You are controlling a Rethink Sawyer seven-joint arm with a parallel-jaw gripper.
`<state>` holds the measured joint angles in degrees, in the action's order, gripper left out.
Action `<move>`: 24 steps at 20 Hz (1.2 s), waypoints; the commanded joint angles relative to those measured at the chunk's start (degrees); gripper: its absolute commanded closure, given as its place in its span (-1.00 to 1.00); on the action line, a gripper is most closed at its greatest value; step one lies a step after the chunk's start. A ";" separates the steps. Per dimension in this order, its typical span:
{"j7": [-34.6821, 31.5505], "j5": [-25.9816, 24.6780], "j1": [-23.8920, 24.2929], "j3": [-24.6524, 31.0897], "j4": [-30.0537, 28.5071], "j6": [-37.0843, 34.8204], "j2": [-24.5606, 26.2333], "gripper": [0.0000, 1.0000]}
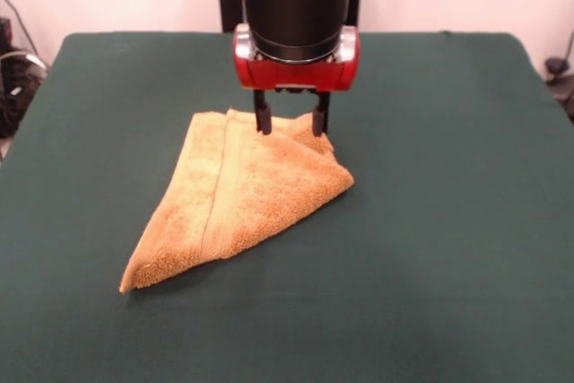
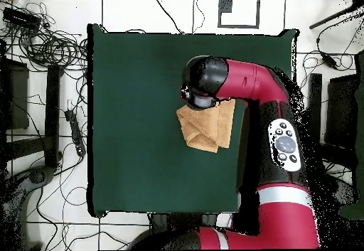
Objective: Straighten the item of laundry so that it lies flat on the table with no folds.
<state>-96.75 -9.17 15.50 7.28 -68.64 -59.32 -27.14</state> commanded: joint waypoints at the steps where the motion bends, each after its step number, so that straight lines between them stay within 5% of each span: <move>1: -0.28 2.96 -4.07 7.41 -0.40 -8.83 2.06 -1.00; 24: -1.78 1.85 -7.74 4.65 4.78 -9.67 6.22 -1.00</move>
<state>-96.75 -8.54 9.08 7.30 -61.80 -65.45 -25.43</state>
